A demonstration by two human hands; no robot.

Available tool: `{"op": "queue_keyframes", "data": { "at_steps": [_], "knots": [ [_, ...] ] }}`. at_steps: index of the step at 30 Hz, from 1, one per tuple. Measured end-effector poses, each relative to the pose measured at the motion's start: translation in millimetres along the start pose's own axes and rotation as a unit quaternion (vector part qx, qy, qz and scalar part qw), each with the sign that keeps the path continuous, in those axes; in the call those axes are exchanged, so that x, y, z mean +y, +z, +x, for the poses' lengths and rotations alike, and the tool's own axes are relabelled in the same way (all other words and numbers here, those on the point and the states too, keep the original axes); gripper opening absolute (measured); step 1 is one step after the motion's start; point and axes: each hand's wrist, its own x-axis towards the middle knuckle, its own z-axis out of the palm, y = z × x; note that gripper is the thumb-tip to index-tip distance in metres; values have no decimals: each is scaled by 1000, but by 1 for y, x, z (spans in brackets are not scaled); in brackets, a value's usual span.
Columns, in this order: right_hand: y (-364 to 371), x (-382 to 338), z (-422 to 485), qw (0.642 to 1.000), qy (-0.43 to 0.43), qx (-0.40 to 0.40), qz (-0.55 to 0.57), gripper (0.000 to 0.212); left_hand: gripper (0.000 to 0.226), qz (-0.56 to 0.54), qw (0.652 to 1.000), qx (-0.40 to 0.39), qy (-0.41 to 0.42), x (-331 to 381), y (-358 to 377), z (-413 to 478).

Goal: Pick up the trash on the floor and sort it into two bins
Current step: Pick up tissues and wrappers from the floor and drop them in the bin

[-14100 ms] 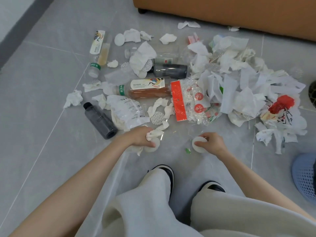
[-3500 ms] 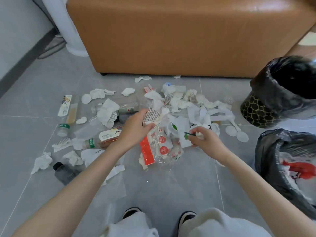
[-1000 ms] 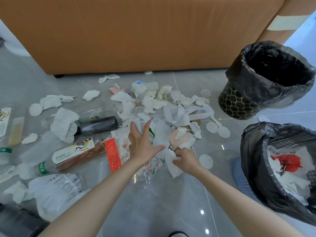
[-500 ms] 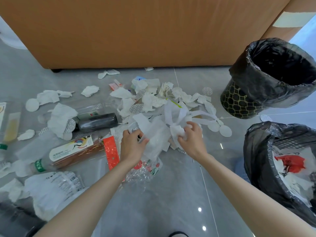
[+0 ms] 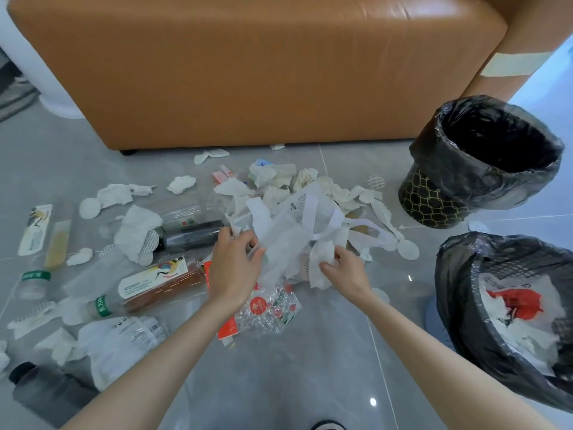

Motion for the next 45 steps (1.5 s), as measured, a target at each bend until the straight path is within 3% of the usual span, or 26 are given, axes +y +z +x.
{"op": "queue_keyframes", "data": {
  "at_steps": [6, 13, 18, 24, 27, 30, 33, 36, 38, 40, 42, 45],
  "knots": [
    [-58, -42, -38, 996, -38, 4, 79, 19, 16, -21, 998, 27, 55, 48, -39, 7],
    [-148, -73, -81, 970, -113, 116, 179, 24, 17, -49, 991, 47, 111, 129, -83, 15],
    [-210, -57, -105, 956, -97, 199, 192, 16, 15, -60, 982, 25, 175, 194, -93, 9],
    [-258, 0, -130, 959, 14, 257, 123, 13, 15, -69, 971, -6, 229, 263, -76, -12],
    [-268, 43, -134, 971, 112, 213, -3, 35, 15, -71, 964, -30, 254, 289, -57, -26],
    [-274, 70, -142, 968, 151, 196, -35, 48, 15, -68, 957, -53, 278, 304, -37, -37],
    [-284, 70, -158, 969, 117, 215, -24, 42, 14, -56, 952, -66, 292, 308, -22, -42],
    [-291, 51, -175, 973, 25, 229, 11, 12, 13, -26, 950, -61, 306, 305, -11, -45],
    [-294, 35, -180, 963, -46, 265, 10, 10, 12, 2, 944, -50, 327, 301, -7, -47],
    [-299, 22, -178, 949, -104, 298, -11, 19, 12, 27, 933, -42, 355, 296, -4, -48],
    [-304, 13, -170, 942, -132, 301, -64, 44, 12, 44, 921, -42, 384, 292, -3, -49],
    [-311, 6, -152, 954, -111, 231, -157, 85, 13, 52, 897, -44, 436, 290, -2, -48]
  ]
}}
